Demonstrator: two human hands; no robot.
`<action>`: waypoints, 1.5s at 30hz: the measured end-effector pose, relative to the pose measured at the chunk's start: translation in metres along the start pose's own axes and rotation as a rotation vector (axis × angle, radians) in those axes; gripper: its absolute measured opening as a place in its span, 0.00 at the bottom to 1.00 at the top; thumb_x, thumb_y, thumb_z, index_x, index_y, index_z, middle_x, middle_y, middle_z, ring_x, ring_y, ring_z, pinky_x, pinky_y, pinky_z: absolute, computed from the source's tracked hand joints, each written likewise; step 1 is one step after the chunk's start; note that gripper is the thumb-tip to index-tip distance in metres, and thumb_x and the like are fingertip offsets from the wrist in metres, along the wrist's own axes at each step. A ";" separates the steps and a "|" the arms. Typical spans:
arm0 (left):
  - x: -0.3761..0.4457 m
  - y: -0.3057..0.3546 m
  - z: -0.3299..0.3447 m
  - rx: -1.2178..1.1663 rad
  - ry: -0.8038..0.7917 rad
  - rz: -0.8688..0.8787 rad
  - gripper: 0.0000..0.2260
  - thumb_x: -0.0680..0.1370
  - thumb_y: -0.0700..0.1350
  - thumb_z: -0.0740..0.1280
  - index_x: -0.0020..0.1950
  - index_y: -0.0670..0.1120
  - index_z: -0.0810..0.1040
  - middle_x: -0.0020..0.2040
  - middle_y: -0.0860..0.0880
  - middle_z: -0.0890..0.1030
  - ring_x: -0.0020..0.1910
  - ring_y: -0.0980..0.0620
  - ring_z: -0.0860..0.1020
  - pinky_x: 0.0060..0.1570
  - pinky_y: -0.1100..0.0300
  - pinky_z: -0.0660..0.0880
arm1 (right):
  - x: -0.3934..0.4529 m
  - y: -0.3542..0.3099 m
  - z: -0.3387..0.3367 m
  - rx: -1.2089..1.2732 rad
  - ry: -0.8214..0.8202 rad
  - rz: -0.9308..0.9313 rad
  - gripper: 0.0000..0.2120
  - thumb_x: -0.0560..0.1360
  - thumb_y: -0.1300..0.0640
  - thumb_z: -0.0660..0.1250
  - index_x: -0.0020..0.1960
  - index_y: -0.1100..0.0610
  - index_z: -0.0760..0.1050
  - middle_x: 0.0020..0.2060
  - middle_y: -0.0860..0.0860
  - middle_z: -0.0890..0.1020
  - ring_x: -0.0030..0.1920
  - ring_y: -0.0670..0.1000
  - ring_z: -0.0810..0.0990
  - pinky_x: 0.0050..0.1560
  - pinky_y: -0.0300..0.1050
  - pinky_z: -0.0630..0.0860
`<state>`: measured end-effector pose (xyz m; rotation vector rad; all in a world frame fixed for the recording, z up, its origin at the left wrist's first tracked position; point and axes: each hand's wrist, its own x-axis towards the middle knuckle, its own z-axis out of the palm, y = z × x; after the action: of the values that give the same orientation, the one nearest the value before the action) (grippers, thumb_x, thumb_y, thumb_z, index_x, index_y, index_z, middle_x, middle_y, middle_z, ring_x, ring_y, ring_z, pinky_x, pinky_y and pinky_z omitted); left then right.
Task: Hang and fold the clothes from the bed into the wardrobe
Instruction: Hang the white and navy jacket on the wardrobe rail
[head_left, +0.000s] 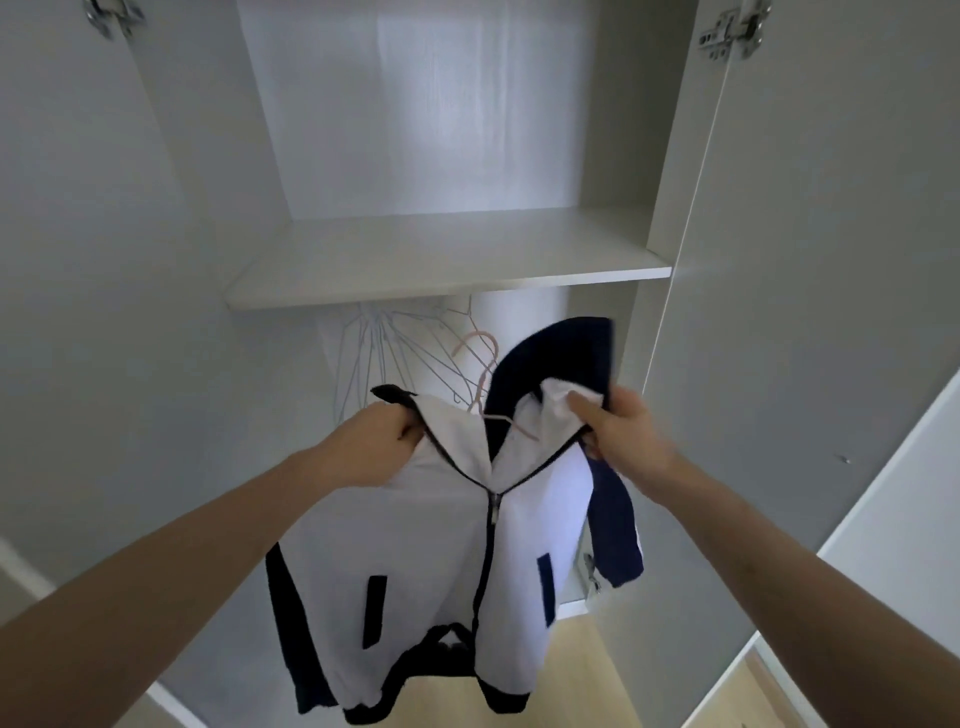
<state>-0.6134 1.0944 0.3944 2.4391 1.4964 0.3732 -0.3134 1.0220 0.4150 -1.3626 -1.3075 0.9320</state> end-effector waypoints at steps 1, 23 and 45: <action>0.002 0.001 0.000 -0.082 0.046 0.003 0.18 0.82 0.41 0.59 0.32 0.51 0.67 0.30 0.54 0.73 0.29 0.54 0.71 0.33 0.54 0.68 | -0.005 -0.006 0.009 -0.129 -0.155 -0.041 0.09 0.83 0.57 0.66 0.44 0.49 0.77 0.26 0.43 0.74 0.29 0.46 0.73 0.33 0.44 0.74; 0.006 0.012 0.002 -0.242 0.112 0.008 0.12 0.74 0.47 0.58 0.31 0.50 0.68 0.28 0.53 0.72 0.29 0.53 0.70 0.32 0.57 0.64 | -0.002 0.062 -0.019 -0.517 -0.149 -0.048 0.13 0.83 0.55 0.63 0.40 0.56 0.75 0.27 0.46 0.70 0.29 0.47 0.66 0.34 0.43 0.64; 0.134 0.057 -0.020 -0.129 0.247 0.237 0.11 0.77 0.42 0.70 0.56 0.55 0.81 0.56 0.56 0.78 0.55 0.55 0.78 0.55 0.54 0.76 | -0.007 0.120 -0.086 -0.405 0.396 0.339 0.18 0.78 0.55 0.65 0.31 0.55 0.63 0.24 0.48 0.64 0.29 0.52 0.64 0.35 0.46 0.59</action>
<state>-0.5143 1.1914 0.4440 2.5436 1.2241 0.8189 -0.2044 1.0111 0.3164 -2.0136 -1.0049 0.5816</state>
